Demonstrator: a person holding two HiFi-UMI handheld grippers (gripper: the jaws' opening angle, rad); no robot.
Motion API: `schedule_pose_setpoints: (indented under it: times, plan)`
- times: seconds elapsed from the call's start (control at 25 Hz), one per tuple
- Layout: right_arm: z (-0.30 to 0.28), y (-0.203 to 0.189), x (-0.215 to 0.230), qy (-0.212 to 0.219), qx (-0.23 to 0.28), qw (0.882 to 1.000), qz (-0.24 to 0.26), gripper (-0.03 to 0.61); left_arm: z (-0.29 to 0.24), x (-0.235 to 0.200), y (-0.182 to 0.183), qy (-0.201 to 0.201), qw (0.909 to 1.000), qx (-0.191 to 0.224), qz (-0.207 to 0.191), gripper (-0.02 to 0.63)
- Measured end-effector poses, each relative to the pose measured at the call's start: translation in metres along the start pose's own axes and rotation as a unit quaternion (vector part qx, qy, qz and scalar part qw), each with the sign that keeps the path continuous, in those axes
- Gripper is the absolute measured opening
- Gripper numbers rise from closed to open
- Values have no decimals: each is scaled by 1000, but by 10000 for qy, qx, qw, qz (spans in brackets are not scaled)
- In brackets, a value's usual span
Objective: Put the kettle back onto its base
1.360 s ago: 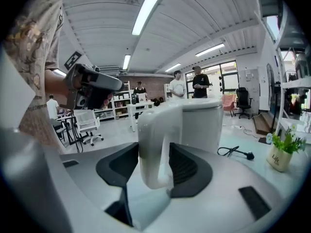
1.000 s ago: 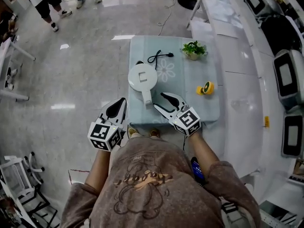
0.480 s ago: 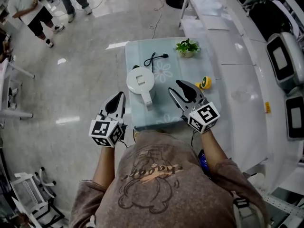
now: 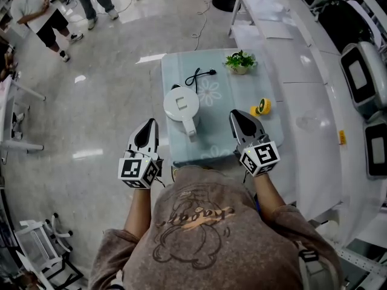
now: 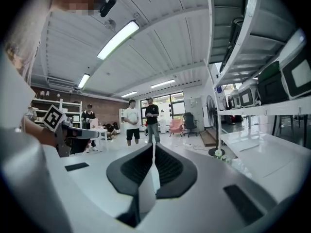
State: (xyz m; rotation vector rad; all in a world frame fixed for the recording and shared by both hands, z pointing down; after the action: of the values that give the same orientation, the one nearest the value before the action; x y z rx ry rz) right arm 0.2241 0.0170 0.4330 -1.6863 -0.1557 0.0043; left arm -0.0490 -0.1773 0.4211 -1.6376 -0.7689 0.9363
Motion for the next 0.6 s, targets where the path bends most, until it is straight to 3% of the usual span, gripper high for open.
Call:
schedule_pose_setpoints:
  times: [0.6]
  plan:
    - [-11, -27, -18, -136, -339, 9993, 53, 0, 0, -4, -23, 93, 9999, -88, 64, 15]
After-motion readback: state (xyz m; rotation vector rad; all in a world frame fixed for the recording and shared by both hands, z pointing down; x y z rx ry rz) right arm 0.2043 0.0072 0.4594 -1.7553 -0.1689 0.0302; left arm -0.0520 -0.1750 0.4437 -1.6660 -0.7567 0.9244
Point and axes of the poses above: the fingertips, and each gripper's own axes: z backward along the fingers, x to its right, y out of its top, the point moved 9 cm from there along z, backward along the fingers
